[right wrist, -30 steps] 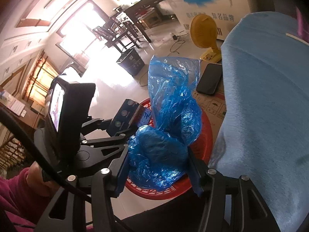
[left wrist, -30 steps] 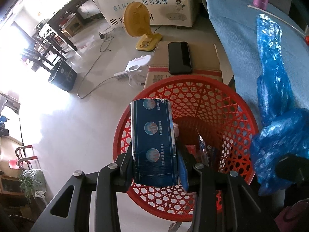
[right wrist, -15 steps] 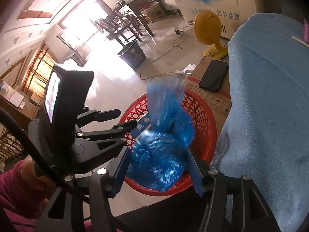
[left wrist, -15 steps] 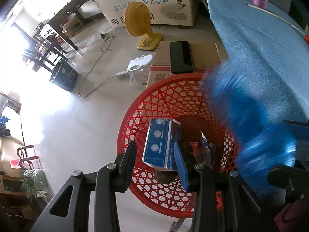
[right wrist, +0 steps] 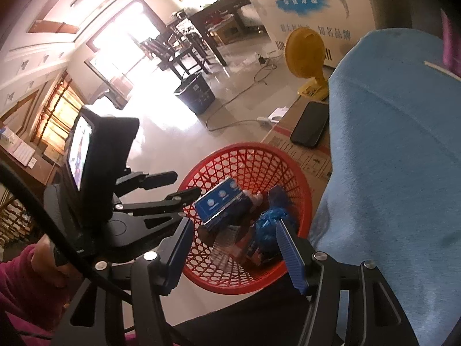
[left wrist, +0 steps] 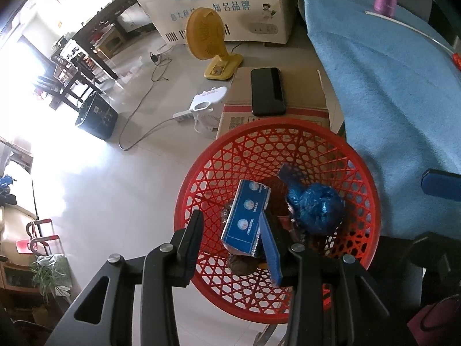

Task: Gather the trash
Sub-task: 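Open both grippers to drop the box and blue bag into the basket, then move both tools back over the table toward the white box and red bag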

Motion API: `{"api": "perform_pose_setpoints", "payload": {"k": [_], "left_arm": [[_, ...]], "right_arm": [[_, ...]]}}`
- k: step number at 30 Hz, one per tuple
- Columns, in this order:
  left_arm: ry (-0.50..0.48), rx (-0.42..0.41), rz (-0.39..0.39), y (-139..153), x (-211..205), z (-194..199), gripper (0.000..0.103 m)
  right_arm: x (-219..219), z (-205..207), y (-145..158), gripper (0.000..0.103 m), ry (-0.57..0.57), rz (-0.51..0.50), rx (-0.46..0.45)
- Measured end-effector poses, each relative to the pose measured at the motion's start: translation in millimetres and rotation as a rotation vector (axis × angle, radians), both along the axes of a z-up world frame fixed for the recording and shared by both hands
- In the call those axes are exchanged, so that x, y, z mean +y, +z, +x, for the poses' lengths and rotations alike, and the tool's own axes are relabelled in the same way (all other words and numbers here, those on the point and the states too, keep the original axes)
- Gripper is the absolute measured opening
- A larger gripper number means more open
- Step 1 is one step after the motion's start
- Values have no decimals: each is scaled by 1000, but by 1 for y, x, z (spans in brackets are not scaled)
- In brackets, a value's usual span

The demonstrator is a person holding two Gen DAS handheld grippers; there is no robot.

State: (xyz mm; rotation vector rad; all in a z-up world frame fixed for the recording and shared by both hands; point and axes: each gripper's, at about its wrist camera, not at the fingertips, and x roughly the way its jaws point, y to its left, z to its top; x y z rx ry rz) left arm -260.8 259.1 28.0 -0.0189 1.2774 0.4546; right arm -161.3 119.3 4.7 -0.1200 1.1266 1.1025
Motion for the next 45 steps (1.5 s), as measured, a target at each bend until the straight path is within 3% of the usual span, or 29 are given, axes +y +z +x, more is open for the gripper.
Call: {"api": "perform_pose_setpoints", "payload": {"k": [16, 24, 31, 36, 45], "left_arm": [[-55, -38, 33, 22, -39, 18, 44], [-135, -71, 61, 43, -83, 39, 45], [-265, -155, 73, 76, -137, 74, 46], [-386, -225, 72, 97, -184, 104, 52], [-519, -229, 2, 96, -229, 145, 52]], "right_arm": [[-62, 17, 40, 63, -148, 119, -68], [-114, 28, 58, 63, -259, 182, -97], [-199, 50, 70, 63, -481, 243, -127], [-277, 69, 70, 64, -694, 252, -136], [-398, 136, 62, 64, -1108, 145, -106]]}}
